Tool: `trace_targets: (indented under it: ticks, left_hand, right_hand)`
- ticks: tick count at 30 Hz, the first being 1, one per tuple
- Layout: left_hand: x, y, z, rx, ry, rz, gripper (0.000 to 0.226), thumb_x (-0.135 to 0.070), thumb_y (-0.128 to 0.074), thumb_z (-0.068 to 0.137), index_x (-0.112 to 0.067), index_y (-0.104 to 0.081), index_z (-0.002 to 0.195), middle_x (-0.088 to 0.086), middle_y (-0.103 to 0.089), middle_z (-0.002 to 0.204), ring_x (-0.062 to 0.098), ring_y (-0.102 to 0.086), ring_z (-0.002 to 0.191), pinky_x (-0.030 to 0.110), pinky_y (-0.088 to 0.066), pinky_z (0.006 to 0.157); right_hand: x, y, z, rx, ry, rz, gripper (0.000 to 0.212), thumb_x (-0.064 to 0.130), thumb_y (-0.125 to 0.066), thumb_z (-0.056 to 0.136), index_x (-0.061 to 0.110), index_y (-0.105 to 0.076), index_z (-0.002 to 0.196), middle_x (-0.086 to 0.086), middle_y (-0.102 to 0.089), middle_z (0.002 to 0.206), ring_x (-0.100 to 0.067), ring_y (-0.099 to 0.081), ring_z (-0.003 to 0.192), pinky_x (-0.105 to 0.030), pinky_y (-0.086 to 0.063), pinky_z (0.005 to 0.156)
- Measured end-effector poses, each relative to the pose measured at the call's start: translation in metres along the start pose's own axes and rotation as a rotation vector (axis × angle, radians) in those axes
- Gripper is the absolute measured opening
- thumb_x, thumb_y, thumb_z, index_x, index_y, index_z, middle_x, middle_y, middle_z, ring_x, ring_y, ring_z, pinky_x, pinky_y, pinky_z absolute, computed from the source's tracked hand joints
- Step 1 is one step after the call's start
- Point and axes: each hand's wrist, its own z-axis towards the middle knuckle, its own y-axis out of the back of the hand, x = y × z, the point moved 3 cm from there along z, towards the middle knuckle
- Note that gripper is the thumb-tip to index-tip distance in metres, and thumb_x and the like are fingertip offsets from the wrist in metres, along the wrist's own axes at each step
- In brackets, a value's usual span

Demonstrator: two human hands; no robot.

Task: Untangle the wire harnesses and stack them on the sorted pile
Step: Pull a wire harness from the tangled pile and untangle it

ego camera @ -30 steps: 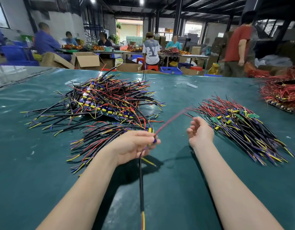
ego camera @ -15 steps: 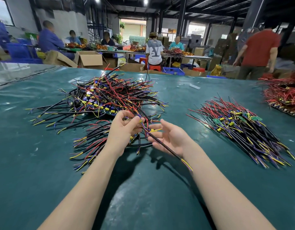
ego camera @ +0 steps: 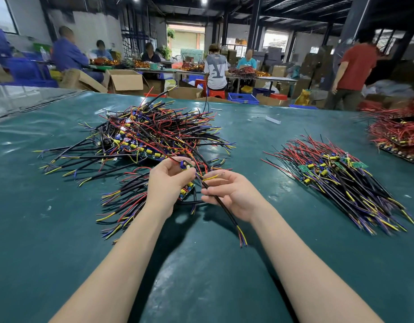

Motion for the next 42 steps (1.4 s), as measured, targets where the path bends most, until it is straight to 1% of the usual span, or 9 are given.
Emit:
trace_targets:
  ticks: [5, 9, 14, 19, 24, 27, 30, 35, 42]
  left_hand:
    - [0.002, 0.001, 0.0, -0.118, 0.05, -0.125, 0.015, 0.006, -0.065, 0.08, -0.006, -0.057, 0.077, 0.002, -0.056, 0.064, 0.003, -0.058, 0.05, 0.016, -0.053, 0.056]
    - [-0.002, -0.004, -0.002, -0.15, 0.081, -0.254, 0.02, 0.006, -0.063, 0.082, -0.006, -0.049, 0.074, 0.005, -0.054, 0.067, 0.003, -0.059, 0.05, 0.016, -0.053, 0.055]
    - [-0.003, -0.006, -0.003, -0.167, 0.126, -0.33, 0.02, 0.003, -0.061, 0.084, -0.007, -0.046, 0.076, 0.006, -0.05, 0.073, 0.012, -0.055, 0.066, 0.014, -0.053, 0.057]
    - [-0.006, -0.01, -0.003, -0.144, 0.155, -0.364, 0.019, -0.001, -0.06, 0.085, -0.008, -0.047, 0.073, 0.007, -0.052, 0.074, 0.008, -0.058, 0.063, 0.013, -0.052, 0.057]
    - [-0.008, -0.011, -0.004, -0.12, 0.17, -0.406, 0.018, -0.002, -0.059, 0.086, -0.008, -0.048, 0.073, 0.007, -0.056, 0.071, 0.003, -0.061, 0.052, 0.013, -0.051, 0.054]
    - [-0.008, -0.012, -0.005, -0.102, 0.166, -0.412, 0.016, -0.002, -0.057, 0.087, -0.007, -0.052, 0.073, 0.006, -0.058, 0.073, 0.004, -0.062, 0.053, 0.014, -0.051, 0.055]
    - [-0.01, -0.016, -0.006, -0.053, 0.172, -0.415, 0.016, -0.002, -0.056, 0.088, -0.007, -0.054, 0.073, 0.007, -0.058, 0.073, 0.007, -0.062, 0.057, 0.015, -0.053, 0.058]
    - [-0.012, -0.016, -0.008, -0.058, 0.161, -0.423, 0.019, -0.001, -0.055, 0.088, -0.009, -0.053, 0.072, 0.001, -0.063, 0.061, 0.007, -0.063, 0.054, 0.017, -0.055, 0.059]
    - [-0.015, -0.012, -0.007, -0.176, 0.114, -0.266, 0.021, 0.008, -0.063, 0.081, -0.009, -0.052, 0.078, 0.001, -0.058, 0.057, 0.005, -0.059, 0.047, 0.017, -0.053, 0.053]
  right_hand:
    - [0.0, -0.003, 0.001, -0.079, -0.052, -0.06, 0.033, -0.018, -0.046, 0.08, 0.01, -0.061, 0.073, -0.004, -0.06, 0.067, -0.006, -0.057, 0.046, -0.012, -0.035, 0.036]
    - [0.002, -0.008, 0.001, -0.083, -0.028, -0.037, 0.027, -0.005, -0.044, 0.086, 0.012, -0.06, 0.074, 0.0, -0.062, 0.057, -0.005, -0.045, 0.039, -0.011, -0.021, 0.031]
    - [0.002, -0.008, 0.0, -0.022, 0.056, 0.028, 0.029, -0.009, -0.042, 0.087, 0.009, -0.063, 0.078, -0.001, -0.066, 0.06, -0.004, -0.044, 0.041, -0.011, -0.023, 0.032]
    - [0.002, -0.009, -0.001, -0.001, 0.119, 0.042, 0.026, -0.006, -0.045, 0.089, 0.01, -0.063, 0.078, 0.0, -0.064, 0.059, -0.003, -0.044, 0.041, -0.01, -0.024, 0.032]
    - [0.003, -0.015, -0.001, -0.041, 0.23, -0.123, 0.022, 0.003, -0.048, 0.092, 0.015, -0.05, 0.074, 0.007, -0.039, 0.051, -0.002, -0.026, 0.036, -0.009, -0.015, 0.036]
    - [0.002, -0.02, -0.001, -0.113, 0.227, -0.192, 0.029, 0.011, -0.049, 0.094, 0.016, -0.037, 0.068, 0.009, -0.032, 0.044, -0.001, -0.02, 0.032, -0.009, -0.015, 0.032]
    - [0.005, -0.021, -0.002, -0.173, 0.192, -0.204, 0.031, 0.015, -0.047, 0.095, 0.017, -0.035, 0.067, 0.012, -0.028, 0.034, 0.001, -0.019, 0.029, -0.009, -0.015, 0.031]
    - [0.003, -0.023, -0.001, -0.177, 0.084, -0.196, 0.036, 0.021, -0.044, 0.097, 0.019, -0.03, 0.064, 0.014, -0.024, 0.035, -0.001, -0.015, 0.029, -0.009, -0.012, 0.034]
    - [0.003, -0.018, -0.001, -0.142, 0.057, -0.175, 0.032, 0.012, -0.052, 0.093, 0.014, -0.039, 0.063, 0.003, -0.034, 0.045, -0.002, -0.02, 0.028, -0.008, -0.013, 0.033]
